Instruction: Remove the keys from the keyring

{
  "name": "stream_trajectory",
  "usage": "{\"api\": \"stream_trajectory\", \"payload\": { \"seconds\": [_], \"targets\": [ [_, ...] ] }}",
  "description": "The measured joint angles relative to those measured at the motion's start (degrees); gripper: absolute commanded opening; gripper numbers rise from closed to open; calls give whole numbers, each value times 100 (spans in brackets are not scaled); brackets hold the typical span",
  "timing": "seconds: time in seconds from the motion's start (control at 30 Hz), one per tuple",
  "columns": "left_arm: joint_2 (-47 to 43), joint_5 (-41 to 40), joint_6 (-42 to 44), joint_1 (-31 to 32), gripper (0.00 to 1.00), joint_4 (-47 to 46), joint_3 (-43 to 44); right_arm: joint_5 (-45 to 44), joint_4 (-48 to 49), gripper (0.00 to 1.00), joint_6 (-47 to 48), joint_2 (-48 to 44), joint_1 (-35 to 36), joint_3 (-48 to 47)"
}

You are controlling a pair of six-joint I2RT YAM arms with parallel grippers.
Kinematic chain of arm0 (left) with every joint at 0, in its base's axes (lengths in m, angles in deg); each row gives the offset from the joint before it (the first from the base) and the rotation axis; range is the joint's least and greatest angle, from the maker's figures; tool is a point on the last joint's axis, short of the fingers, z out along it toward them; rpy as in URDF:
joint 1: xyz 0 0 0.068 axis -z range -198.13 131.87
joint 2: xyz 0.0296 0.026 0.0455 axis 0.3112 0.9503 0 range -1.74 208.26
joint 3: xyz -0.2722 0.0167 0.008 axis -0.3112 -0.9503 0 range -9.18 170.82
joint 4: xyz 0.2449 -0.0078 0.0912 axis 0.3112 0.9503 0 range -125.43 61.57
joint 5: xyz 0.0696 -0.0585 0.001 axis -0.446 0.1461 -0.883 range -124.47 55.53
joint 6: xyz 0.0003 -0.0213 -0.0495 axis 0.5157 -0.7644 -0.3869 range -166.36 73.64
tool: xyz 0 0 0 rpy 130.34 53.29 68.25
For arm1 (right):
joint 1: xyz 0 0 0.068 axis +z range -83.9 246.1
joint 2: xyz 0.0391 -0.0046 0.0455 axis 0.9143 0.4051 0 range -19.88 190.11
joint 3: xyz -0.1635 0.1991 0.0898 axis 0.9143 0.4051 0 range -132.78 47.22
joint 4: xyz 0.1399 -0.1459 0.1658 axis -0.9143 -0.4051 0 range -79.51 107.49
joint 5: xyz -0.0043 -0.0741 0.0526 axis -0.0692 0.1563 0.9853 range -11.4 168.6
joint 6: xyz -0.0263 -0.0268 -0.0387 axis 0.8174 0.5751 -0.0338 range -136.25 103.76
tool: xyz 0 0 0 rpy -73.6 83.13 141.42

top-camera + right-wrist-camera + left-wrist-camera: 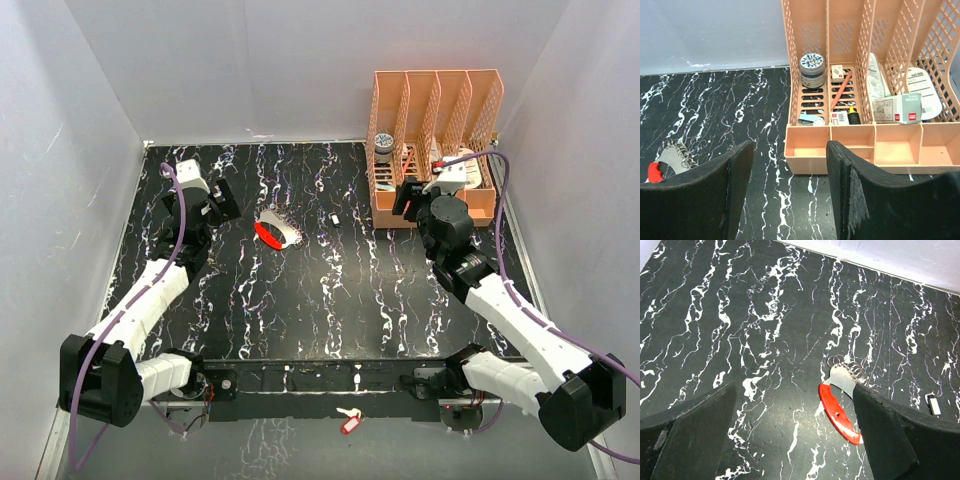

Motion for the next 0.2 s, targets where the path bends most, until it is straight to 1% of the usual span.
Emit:
{"api": "stream_trajectory", "payload": {
  "seconds": [0.2],
  "targets": [
    [-186, -289, -13, 7, 99, 26, -122, -219, -35, 58, 20, -168, 0, 39]
  ]
}}
